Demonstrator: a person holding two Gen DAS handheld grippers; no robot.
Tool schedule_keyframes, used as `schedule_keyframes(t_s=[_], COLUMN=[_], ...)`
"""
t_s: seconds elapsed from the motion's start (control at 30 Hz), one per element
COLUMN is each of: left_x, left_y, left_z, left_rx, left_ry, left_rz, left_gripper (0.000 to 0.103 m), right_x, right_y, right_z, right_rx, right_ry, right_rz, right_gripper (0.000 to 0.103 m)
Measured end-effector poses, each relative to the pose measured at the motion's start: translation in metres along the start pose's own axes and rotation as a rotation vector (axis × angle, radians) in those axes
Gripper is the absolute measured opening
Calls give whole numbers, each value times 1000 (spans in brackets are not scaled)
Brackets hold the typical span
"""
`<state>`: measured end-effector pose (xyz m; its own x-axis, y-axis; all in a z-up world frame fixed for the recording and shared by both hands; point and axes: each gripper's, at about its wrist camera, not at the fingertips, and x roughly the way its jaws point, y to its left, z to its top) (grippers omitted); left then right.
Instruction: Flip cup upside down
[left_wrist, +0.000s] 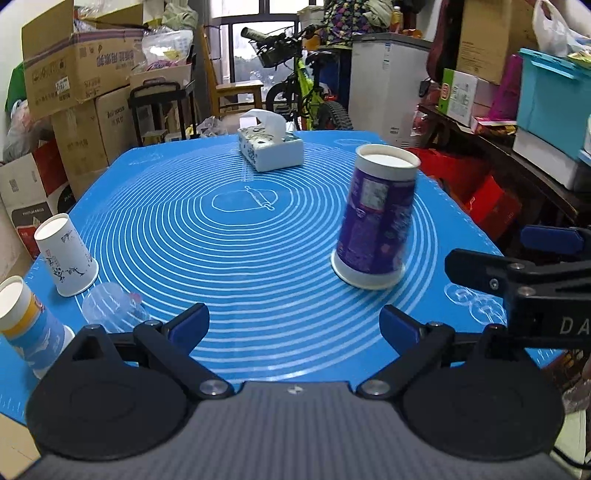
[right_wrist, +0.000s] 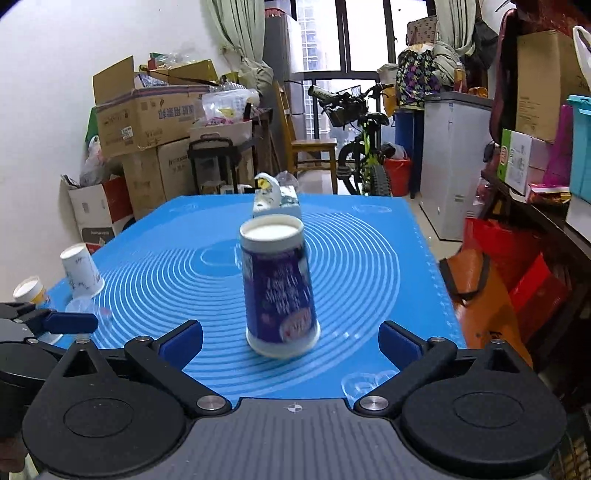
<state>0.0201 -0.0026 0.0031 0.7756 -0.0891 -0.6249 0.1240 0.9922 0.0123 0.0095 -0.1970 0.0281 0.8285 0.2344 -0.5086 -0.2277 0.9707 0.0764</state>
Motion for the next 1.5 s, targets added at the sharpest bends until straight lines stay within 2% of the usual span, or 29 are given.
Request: schedule_keyframes(t_s=[0.43, 1.5], left_x=[-21, -24], left_y=[-1, -4], left_z=[-17, -21], left_rx=[-19, -2], left_ry=[-33, -21], left_rz=[16, 31], left_gripper=[98, 98], right_x=[-32, -28], right_y=[-15, -14], right_z=[-22, -32], right_rx=[8, -12], right_ry=[12, 43], right_rz=[-33, -25], right_gripper=[101, 101])
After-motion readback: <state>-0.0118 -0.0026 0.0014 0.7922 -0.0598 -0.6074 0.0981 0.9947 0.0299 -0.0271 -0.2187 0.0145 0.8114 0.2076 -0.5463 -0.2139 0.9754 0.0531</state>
